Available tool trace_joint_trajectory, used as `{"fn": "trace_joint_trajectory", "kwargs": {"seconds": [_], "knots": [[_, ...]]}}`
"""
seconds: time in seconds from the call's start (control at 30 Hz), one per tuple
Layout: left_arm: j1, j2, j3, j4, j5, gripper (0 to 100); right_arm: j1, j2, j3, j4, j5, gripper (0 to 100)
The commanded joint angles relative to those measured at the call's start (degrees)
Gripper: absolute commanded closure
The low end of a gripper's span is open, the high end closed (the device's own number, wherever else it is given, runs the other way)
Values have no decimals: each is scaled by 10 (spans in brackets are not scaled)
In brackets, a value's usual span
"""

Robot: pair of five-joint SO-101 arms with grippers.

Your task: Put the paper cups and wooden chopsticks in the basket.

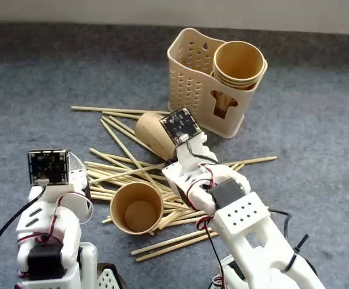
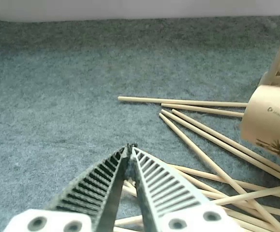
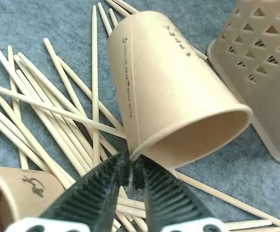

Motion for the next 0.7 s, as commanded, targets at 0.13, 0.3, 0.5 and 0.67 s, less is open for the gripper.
{"fn": "trace_joint_trajectory", "kwargs": {"seconds": [0.13, 0.3, 0.5, 0.67], "knots": [[8, 2, -137, 66, -47, 978, 7, -29, 48, -73, 4, 992], [55, 2, -196, 127, -92, 979, 7, -31, 57, -76, 4, 992], [109, 88, -280, 189, -120, 976, 7, -29, 58, -76, 4, 992], [156, 270, -389, 255, -121, 976, 7, -27, 58, -76, 4, 992]]}}
